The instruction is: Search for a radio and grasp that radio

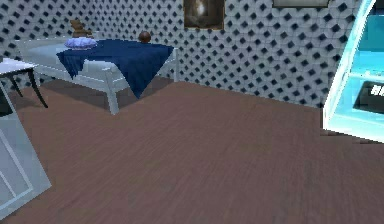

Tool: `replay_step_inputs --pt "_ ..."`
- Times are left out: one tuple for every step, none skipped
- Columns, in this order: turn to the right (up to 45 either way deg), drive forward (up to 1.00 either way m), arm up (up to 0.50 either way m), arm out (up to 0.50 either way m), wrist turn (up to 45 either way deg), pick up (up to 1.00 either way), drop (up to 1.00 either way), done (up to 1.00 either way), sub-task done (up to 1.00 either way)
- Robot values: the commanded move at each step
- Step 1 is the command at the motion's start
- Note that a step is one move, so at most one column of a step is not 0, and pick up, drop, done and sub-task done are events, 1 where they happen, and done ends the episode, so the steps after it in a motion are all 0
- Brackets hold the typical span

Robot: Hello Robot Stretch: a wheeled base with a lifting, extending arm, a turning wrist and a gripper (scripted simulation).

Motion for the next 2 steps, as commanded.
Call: replay_step_inputs --pt "0.0 0.00 0.00 0.00 39.0 0.00 0.00 0.00 0.00" --pt "0.0 0.00 0.00 0.00 0.0 1.00 0.00 0.00 0.00"
